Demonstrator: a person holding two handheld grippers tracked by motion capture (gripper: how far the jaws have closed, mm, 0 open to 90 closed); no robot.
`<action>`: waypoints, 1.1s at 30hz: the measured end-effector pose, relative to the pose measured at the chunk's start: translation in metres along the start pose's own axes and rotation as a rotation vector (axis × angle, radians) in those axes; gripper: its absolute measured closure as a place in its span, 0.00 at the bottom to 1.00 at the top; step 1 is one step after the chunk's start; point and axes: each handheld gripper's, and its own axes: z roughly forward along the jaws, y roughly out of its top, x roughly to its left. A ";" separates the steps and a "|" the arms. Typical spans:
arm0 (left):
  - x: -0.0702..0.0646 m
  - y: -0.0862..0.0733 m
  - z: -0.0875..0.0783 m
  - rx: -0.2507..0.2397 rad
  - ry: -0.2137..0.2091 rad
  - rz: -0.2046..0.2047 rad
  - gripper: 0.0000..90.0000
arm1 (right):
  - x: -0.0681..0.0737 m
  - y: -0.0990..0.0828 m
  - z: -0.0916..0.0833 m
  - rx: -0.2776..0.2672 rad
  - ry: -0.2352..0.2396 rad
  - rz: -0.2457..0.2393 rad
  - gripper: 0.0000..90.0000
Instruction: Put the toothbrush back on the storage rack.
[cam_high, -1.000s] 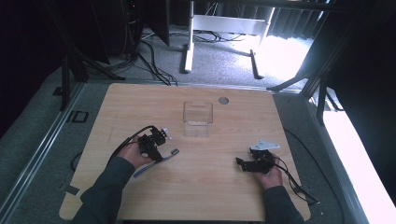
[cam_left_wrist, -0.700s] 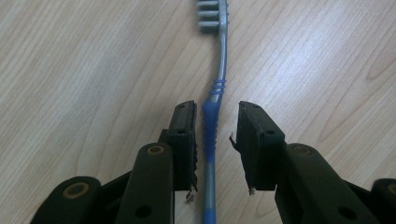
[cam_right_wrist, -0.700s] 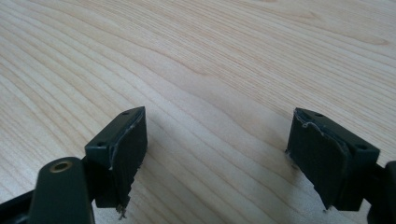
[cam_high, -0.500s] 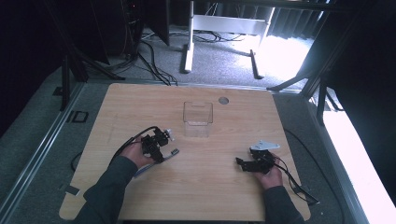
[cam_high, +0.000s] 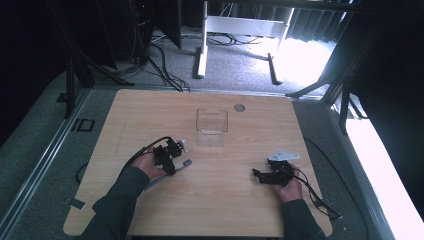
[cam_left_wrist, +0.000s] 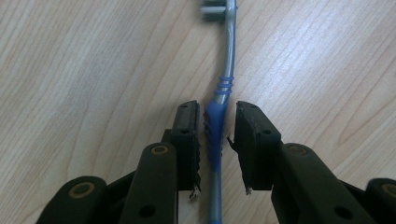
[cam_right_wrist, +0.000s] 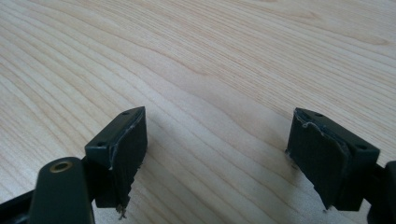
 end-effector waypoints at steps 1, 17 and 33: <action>0.000 0.000 0.000 0.003 0.000 0.000 0.78 | 0.000 0.000 0.000 0.000 0.000 0.000 0.22; 0.002 0.002 0.005 0.018 0.000 -0.005 0.86 | 0.000 0.000 0.000 0.000 0.000 0.000 0.22; -0.001 0.002 0.003 0.019 0.022 0.001 0.89 | 0.000 0.000 0.000 0.000 0.000 0.000 0.22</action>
